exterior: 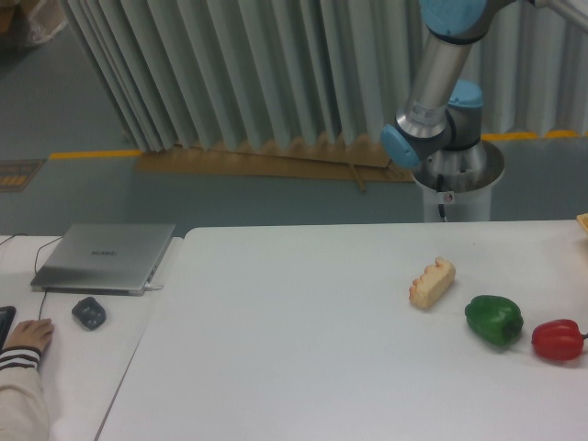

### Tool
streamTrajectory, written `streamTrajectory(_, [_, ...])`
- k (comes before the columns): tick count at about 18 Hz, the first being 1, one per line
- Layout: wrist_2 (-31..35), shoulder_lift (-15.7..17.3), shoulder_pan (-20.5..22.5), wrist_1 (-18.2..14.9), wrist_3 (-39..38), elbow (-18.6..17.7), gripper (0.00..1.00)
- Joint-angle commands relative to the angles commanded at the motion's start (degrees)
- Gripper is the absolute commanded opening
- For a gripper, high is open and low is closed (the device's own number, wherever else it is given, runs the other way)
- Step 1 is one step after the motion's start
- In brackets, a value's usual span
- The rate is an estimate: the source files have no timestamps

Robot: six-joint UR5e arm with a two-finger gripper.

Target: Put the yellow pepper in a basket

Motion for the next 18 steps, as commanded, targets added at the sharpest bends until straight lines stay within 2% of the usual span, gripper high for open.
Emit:
streamTrajectory(2, [0.0, -0.88, 0.0, 1.23, 0.09, -0.09, 0.49])
streamTrajectory(9, [0.0, -0.79, -0.09, 1.23, 0.0, -0.09, 0.49])
streamTrajectory(10, [0.0, -0.79, -0.09, 1.23, 0.09, -0.09, 0.52])
streamTrajectory(12, [0.0, -0.71, -0.17, 1.23, 0.26, -0.09, 1.0])
streamTrajectory(18, [0.0, -0.36, -0.35, 1.23, 0.18, -0.18, 1.0])
